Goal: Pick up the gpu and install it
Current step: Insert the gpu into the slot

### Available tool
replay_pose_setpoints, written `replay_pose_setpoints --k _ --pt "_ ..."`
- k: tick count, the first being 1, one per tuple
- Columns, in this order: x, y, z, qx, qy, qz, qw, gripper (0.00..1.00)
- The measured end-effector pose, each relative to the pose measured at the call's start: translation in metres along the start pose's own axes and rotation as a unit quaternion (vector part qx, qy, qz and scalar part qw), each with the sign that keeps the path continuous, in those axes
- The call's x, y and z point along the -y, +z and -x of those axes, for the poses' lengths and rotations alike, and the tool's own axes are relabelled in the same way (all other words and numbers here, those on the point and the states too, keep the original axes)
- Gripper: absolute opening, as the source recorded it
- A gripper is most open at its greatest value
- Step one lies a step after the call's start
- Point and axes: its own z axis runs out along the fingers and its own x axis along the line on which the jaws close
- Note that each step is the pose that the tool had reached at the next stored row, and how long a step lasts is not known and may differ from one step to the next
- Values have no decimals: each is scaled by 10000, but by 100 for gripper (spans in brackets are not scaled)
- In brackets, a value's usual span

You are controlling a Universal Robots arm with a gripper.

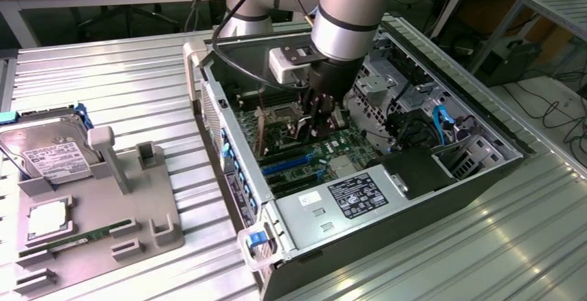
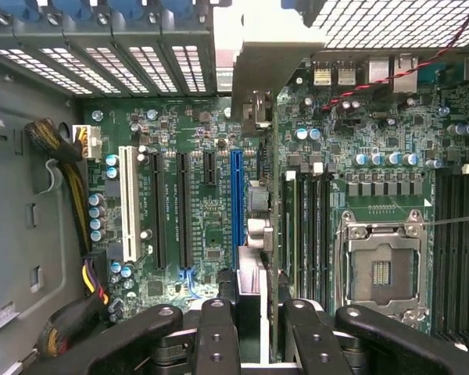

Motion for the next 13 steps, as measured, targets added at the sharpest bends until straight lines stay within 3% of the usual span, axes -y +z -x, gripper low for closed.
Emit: replay_pose_setpoints --k 13 --pt "-78 89 -41 2 0 0 10000 28"
